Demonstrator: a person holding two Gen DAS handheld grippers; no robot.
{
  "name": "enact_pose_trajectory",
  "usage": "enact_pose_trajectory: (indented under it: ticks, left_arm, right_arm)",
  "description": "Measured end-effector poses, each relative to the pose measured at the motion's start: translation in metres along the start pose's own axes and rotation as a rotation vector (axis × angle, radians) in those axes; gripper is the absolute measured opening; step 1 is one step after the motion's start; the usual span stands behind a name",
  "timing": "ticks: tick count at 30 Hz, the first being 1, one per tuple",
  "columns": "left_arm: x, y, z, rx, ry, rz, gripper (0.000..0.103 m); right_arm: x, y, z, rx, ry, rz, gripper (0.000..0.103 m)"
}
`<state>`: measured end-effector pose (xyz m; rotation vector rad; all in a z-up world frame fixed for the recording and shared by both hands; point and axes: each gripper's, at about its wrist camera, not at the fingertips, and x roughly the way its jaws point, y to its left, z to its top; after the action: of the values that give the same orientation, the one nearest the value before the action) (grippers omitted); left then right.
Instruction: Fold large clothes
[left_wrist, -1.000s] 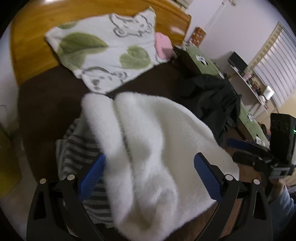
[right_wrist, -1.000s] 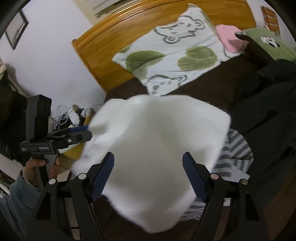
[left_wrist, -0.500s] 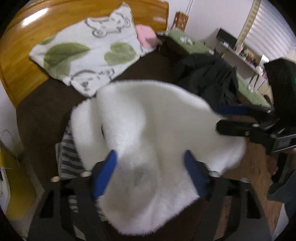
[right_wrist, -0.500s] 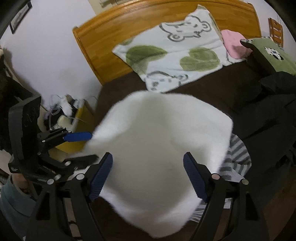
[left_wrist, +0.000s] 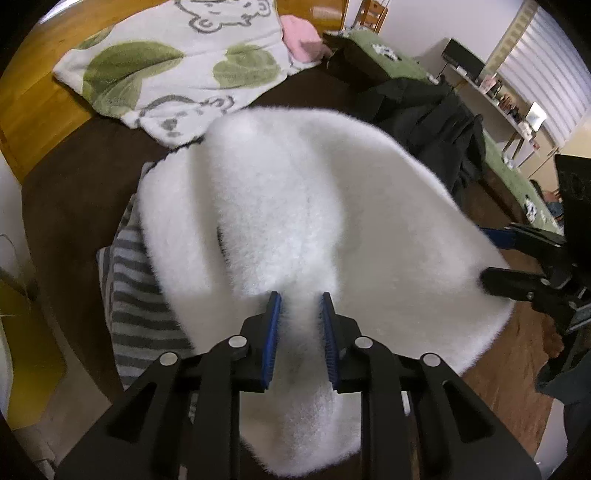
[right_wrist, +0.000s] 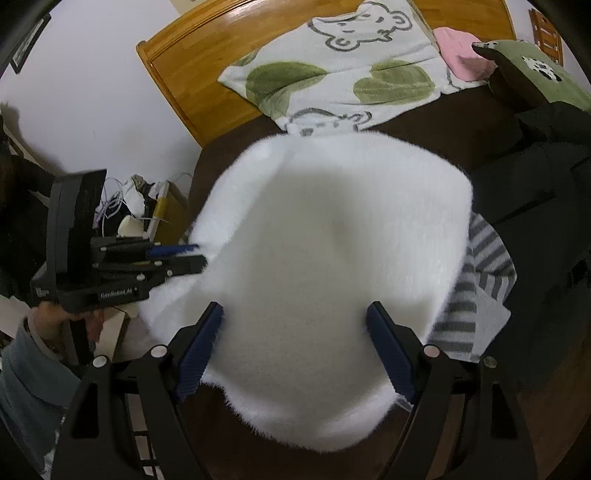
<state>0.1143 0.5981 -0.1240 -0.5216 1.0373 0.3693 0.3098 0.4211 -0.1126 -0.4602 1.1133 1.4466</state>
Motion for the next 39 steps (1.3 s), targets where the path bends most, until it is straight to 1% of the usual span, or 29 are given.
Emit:
enact_pose_trajectory:
  ticks: [4, 7, 10, 15, 21, 23, 24, 25, 26, 27, 28, 29, 32, 34, 36, 39]
  left_arm:
    - [0.007, 0.001, -0.005, 0.008, 0.008, 0.039, 0.025]
    - [0.013, 0.003, -0.01, 0.007, 0.002, 0.062, 0.027]
    - [0.017, 0.011, -0.011, -0.014, -0.002, 0.051, 0.027]
    - [0.02, 0.025, -0.014, -0.076, -0.009, 0.002, 0.028]
    - [0.018, 0.016, -0.018, -0.06, -0.045, 0.025, 0.031]
    - [0.015, 0.013, -0.017, -0.053, -0.051, 0.03, 0.035]
    - [0.014, 0.01, -0.017, -0.047, -0.054, 0.03, 0.045]
    - [0.013, 0.006, -0.016, -0.035, -0.06, 0.015, 0.067]
    - [0.012, 0.002, -0.015, -0.025, -0.061, 0.038, 0.087]
    - [0.012, -0.002, -0.015, -0.016, -0.062, 0.121, 0.096]
    - [0.01, -0.007, -0.017, 0.019, -0.078, 0.148, 0.096]
    - [0.008, -0.01, -0.017, 0.026, -0.09, 0.133, 0.097]
    - [-0.006, -0.009, -0.016, -0.02, -0.123, 0.144, 0.097]
    - [-0.019, -0.008, -0.015, -0.055, -0.154, 0.161, 0.097]
    - [-0.032, -0.008, -0.014, -0.084, -0.167, 0.177, 0.097]
    - [-0.049, -0.013, -0.018, -0.093, -0.19, 0.201, 0.097]
  right_arm:
    - [0.004, 0.009, -0.009, -0.044, 0.002, -0.045, 0.079]
    - [0.008, 0.009, -0.014, -0.043, -0.001, -0.05, 0.079]
    - [0.012, 0.009, -0.019, -0.043, -0.016, -0.058, 0.079]
    - [0.015, 0.009, -0.025, -0.037, -0.057, -0.074, 0.079]
    - [0.012, 0.006, -0.026, -0.029, -0.084, -0.062, 0.081]
    - [0.011, 0.003, -0.024, -0.021, -0.091, -0.046, 0.082]
    - [0.01, 0.002, -0.024, -0.016, -0.094, -0.039, 0.084]
    - [0.009, 0.002, -0.023, -0.014, -0.098, -0.035, 0.085]
    - [0.009, 0.002, -0.023, -0.014, -0.098, -0.041, 0.092]
    - [0.008, 0.002, -0.023, -0.011, -0.095, -0.069, 0.097]
    - [0.007, 0.001, -0.023, -0.004, -0.096, -0.07, 0.097]
    - [0.005, 0.0, -0.023, 0.005, -0.1, -0.066, 0.097]
    - [-0.004, 0.002, -0.024, 0.027, -0.115, -0.07, 0.097]
    - [-0.009, 0.005, -0.026, 0.029, -0.103, -0.088, 0.097]
    - [-0.015, 0.011, -0.029, 0.023, -0.092, -0.111, 0.097]
    - [-0.025, 0.02, -0.034, -0.001, -0.089, -0.144, 0.097]
